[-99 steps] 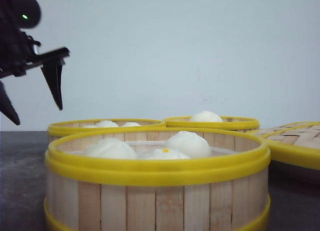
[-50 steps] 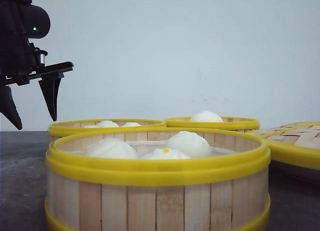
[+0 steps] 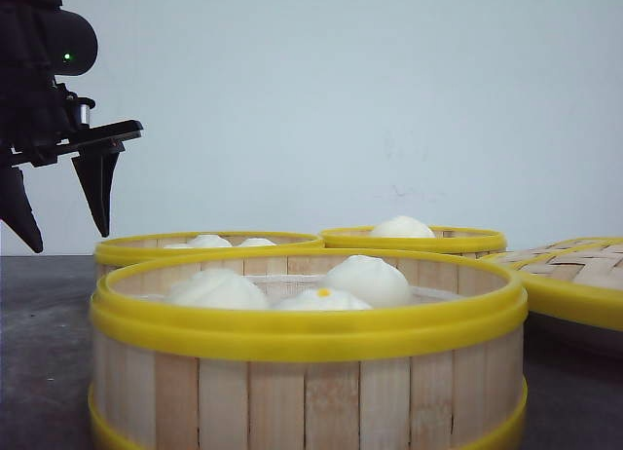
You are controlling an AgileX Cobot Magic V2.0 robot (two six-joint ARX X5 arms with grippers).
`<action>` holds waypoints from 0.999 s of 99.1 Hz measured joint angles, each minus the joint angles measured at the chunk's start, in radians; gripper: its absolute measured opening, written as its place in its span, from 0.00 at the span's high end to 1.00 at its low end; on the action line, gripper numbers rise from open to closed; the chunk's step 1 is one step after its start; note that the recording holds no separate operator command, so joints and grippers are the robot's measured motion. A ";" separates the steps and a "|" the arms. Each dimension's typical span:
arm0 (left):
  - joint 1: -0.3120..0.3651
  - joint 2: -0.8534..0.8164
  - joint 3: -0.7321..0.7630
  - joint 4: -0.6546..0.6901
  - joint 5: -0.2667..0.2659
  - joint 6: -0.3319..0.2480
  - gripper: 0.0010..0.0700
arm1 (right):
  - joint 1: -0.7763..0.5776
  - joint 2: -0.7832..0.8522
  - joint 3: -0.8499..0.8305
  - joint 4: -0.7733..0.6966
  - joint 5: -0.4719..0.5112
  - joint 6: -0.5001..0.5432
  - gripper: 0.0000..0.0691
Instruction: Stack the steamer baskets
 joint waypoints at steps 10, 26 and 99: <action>-0.002 -0.023 0.000 0.016 0.000 0.008 0.45 | 0.000 0.047 0.119 -0.003 0.025 -0.020 0.99; -0.006 -0.110 0.000 0.083 0.002 0.015 0.46 | 0.000 0.265 0.349 -0.142 0.046 -0.055 0.99; -0.006 -0.394 0.147 0.137 0.031 0.016 0.48 | 0.000 0.988 1.070 -0.465 -0.057 -0.087 0.99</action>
